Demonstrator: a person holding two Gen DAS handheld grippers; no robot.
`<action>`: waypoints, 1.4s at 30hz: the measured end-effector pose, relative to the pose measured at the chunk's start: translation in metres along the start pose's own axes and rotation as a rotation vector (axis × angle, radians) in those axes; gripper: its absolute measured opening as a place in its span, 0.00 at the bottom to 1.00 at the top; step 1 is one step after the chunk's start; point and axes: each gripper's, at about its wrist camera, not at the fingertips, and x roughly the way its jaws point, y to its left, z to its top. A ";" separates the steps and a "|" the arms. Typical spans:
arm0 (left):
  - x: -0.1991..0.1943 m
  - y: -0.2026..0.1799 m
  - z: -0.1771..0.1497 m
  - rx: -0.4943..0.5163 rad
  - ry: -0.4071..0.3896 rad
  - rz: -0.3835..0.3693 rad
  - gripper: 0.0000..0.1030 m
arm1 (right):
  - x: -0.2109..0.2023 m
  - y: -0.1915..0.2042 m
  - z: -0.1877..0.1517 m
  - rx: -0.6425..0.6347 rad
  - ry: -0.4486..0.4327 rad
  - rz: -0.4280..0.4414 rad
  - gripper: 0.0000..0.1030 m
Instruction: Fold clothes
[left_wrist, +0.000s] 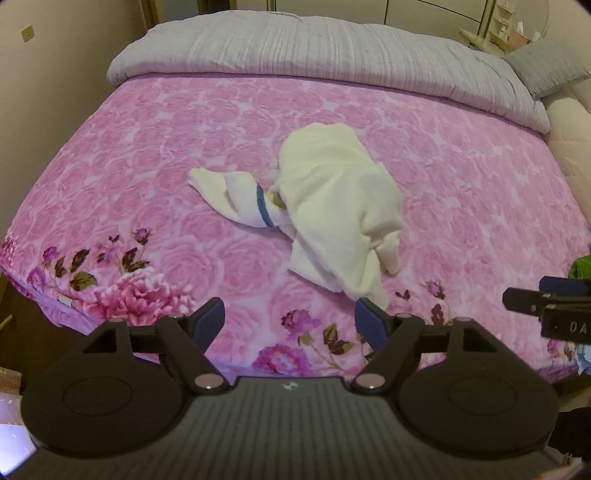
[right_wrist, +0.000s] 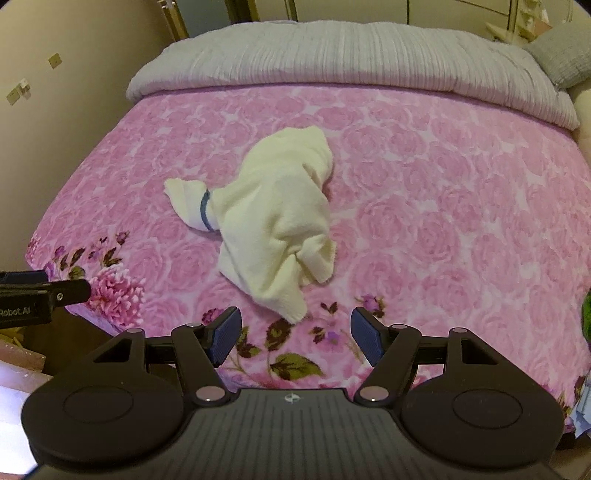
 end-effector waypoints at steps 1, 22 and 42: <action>0.001 0.003 0.001 -0.001 0.000 0.000 0.73 | 0.001 0.001 0.002 0.002 -0.003 -0.003 0.67; 0.200 0.141 0.141 0.105 0.222 -0.042 0.75 | 0.155 0.076 0.097 0.096 0.018 -0.122 0.60; 0.365 0.195 0.140 0.112 0.393 -0.128 0.76 | 0.344 0.194 0.092 -0.360 0.057 -0.291 0.43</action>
